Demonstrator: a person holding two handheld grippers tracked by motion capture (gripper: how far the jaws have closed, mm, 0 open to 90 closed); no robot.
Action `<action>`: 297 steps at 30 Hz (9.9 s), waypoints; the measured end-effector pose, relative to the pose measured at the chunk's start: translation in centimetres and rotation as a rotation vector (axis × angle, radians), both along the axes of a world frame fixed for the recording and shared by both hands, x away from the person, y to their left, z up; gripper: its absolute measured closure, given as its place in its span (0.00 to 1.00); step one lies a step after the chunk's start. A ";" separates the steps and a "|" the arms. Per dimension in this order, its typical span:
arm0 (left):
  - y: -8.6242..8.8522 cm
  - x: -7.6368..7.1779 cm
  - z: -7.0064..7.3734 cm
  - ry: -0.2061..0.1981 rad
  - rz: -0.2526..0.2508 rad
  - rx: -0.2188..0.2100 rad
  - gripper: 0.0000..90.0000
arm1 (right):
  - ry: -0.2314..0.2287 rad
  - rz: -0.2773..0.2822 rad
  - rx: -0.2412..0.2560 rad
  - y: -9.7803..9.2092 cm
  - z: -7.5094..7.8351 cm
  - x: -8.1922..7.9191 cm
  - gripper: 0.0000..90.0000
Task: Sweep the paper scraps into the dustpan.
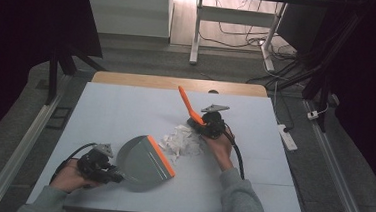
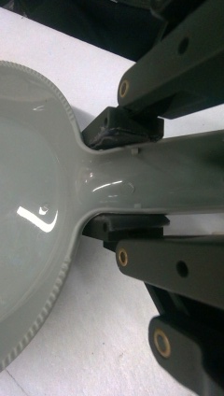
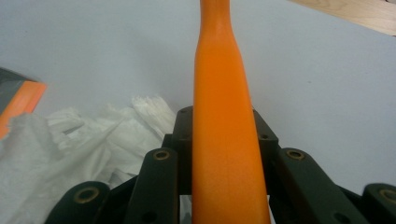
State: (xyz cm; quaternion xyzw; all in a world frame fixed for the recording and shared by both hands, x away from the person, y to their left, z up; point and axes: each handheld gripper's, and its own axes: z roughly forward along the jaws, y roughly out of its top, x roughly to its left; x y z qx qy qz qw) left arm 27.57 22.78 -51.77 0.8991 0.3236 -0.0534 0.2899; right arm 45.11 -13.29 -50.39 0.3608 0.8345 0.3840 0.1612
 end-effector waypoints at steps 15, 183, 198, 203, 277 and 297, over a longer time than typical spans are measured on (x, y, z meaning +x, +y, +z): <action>-0.1 0.1 0.0 0.003 0.001 -0.003 0.68 | 0.001 0.080 0.015 2.4 -0.3 -1.5 0.79; -0.8 0.2 -0.4 0.024 0.037 -0.016 0.68 | -0.069 0.139 0.123 6.5 2.7 -8.6 0.79; -0.8 0.2 -0.5 0.023 0.037 -0.018 0.68 | -0.051 -0.011 0.040 3.3 -0.4 -3.7 0.79; -0.8 0.2 -0.5 0.024 0.037 -0.018 0.68 | -0.040 -0.014 0.036 3.4 -0.8 -3.6 0.79; -0.7 -0.5 -0.1 -0.106 0.096 -0.075 0.68 | -0.079 -0.011 0.174 -0.7 2.5 -7.3 0.79; -0.2 -1.9 0.5 -0.186 0.239 -0.148 0.68 | -0.101 0.051 0.202 -3.4 3.4 -8.8 0.79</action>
